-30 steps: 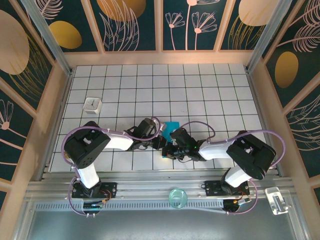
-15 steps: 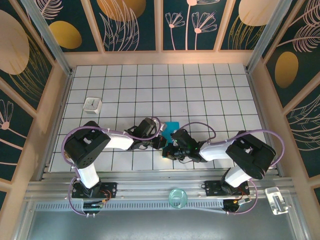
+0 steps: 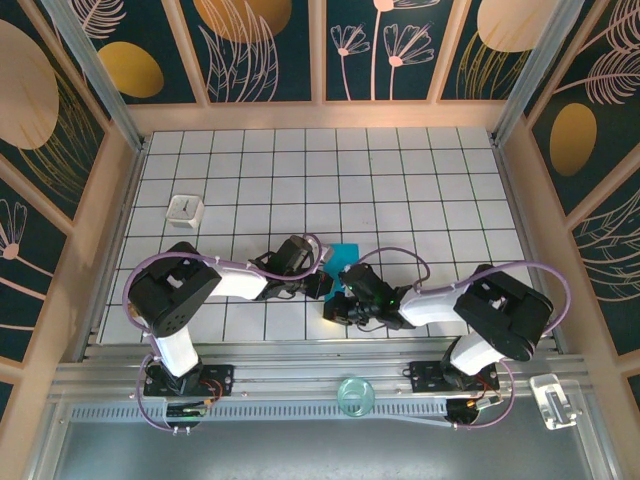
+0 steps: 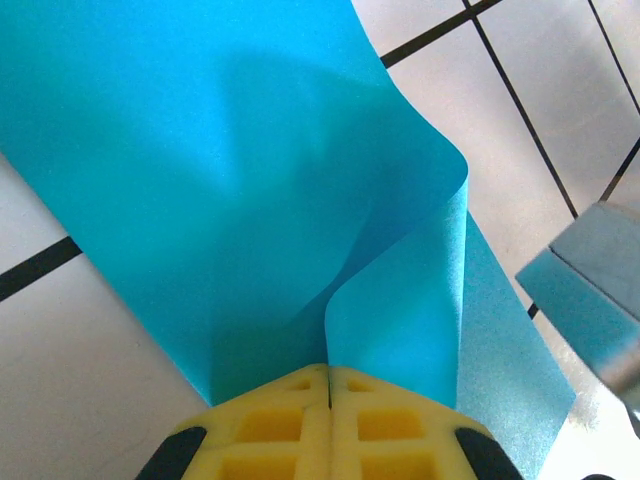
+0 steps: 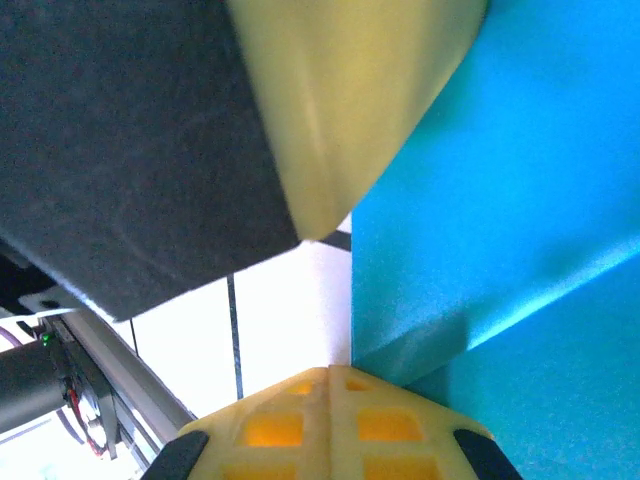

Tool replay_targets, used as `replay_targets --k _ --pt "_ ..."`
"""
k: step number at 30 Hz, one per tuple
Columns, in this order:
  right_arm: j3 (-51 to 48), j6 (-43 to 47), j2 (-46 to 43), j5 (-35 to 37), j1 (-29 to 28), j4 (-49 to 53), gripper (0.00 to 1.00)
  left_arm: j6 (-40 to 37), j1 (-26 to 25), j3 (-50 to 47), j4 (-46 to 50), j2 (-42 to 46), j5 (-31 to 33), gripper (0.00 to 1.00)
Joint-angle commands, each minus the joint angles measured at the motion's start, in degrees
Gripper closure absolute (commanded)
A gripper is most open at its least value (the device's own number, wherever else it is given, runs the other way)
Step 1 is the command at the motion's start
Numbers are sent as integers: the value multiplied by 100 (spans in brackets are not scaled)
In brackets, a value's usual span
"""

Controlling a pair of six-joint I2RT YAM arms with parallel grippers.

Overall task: Fold a paper plane with a square sheet of paper (pick it up from the middle)
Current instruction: Fold the triangle a second time at the center of the table.

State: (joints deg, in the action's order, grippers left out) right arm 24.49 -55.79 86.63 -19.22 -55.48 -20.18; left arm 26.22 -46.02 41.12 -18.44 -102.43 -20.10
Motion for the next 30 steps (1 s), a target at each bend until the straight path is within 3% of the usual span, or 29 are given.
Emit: replay_targets --k 1,9,30 --pt "-133 177 -147 -226 -113 489 100 -141 59 -135 824 -602 876 100" --pt "-96 206 -780 -30 360 279 100 -152 59 -131 824 -602 858 100" --pt "214 426 -142 68 661 49 100 -143 60 -153 816 -588 823 100"
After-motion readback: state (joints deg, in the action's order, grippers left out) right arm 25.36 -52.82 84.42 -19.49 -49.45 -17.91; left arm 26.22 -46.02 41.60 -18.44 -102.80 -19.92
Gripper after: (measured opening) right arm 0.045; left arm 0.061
